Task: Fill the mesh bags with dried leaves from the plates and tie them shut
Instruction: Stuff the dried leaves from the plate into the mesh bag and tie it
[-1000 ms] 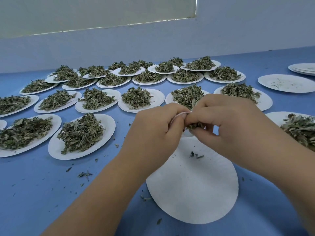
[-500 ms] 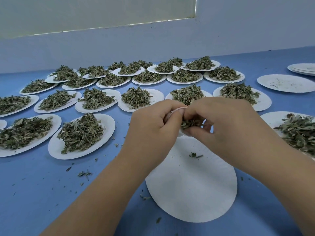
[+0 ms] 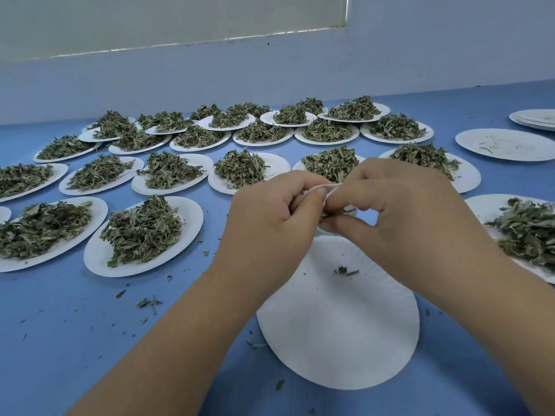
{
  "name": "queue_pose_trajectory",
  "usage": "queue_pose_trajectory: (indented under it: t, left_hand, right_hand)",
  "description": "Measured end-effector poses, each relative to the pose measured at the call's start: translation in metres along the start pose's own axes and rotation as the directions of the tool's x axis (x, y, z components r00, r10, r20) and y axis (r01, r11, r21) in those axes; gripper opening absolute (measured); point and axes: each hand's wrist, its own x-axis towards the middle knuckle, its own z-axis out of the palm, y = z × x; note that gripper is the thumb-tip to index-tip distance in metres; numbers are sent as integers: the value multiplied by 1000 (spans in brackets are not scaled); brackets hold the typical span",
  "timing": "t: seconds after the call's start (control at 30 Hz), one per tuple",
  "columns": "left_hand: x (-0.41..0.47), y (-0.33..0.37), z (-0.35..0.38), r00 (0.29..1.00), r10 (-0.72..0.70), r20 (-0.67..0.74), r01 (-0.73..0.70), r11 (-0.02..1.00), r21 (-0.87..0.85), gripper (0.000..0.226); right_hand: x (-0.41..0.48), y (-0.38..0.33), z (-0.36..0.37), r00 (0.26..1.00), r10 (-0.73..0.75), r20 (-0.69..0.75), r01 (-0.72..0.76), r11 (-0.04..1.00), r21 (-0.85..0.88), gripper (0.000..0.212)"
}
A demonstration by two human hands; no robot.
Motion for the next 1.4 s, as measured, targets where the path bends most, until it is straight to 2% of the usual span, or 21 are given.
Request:
queue_pose_trajectory:
  t: [0.17, 0.23, 0.33, 0.4, 0.47, 0.5, 0.57, 0.63, 0.7, 0.8, 0.93, 1.17, 1.4]
  left_hand:
    - [-1, -1, 1, 1000, 17, -3, -17, 999, 29, 20]
    - [-1, 0, 2, 1000, 19, -1, -19, 999, 32, 19]
    - [0, 0, -3, 1000, 16, -15, -15, 998, 65, 20]
    - [2, 0, -8, 998, 9, -56, -5, 997, 82, 18]
    - [4, -1, -14, 994, -13, -109, 20, 998, 67, 19]
    - [4, -2, -16, 991, -25, -132, 32, 998, 53, 21]
    - [5, -2, -18, 986, -51, -160, 57, 998, 31, 24]
    - [5, -2, -18, 984, -70, -161, 74, 997, 22, 25]
    - [5, -1, -18, 987, -60, -149, 65, 997, 29, 24]
    - [4, 0, -17, 989, -46, -143, 52, 998, 37, 24]
    - [5, -1, -17, 990, -34, -134, 41, 998, 54, 28]
    - [4, -1, -16, 992, 0, -124, 11, 996, 85, 19]
    - [4, -2, -15, 993, -11, -121, 23, 995, 100, 19]
  right_hand:
    - [-1, 3, 3, 999, 25, -27, -26, 997, -69, 8]
    - [0, 3, 4, 1000, 10, 6, -10, 997, -77, 17]
    - [2, 2, -5, 997, 46, 65, -52, 994, 98, 26]
    - [4, 5, -14, 995, 95, 28, -99, 964, 246, 18]
    - [5, 13, -22, 990, 136, 28, -138, 942, 305, 13]
    - [5, 18, -24, 987, 142, 73, -157, 944, 291, 13]
    - [6, 25, -23, 956, 129, 264, -173, 973, 150, 15]
    - [4, 28, -15, 871, 101, 480, -98, 995, -33, 21]
    - [3, 28, -5, 802, 92, 591, -44, 994, -95, 28]
    - [2, 27, 0, 787, 61, 614, 2, 995, -102, 32]
    - [3, 27, 4, 782, 39, 622, 54, 990, -131, 26]
    - [-2, 15, 7, 818, 33, 574, 62, 987, -145, 21]
    - [-3, 12, 8, 814, 64, 578, 48, 983, -177, 14]
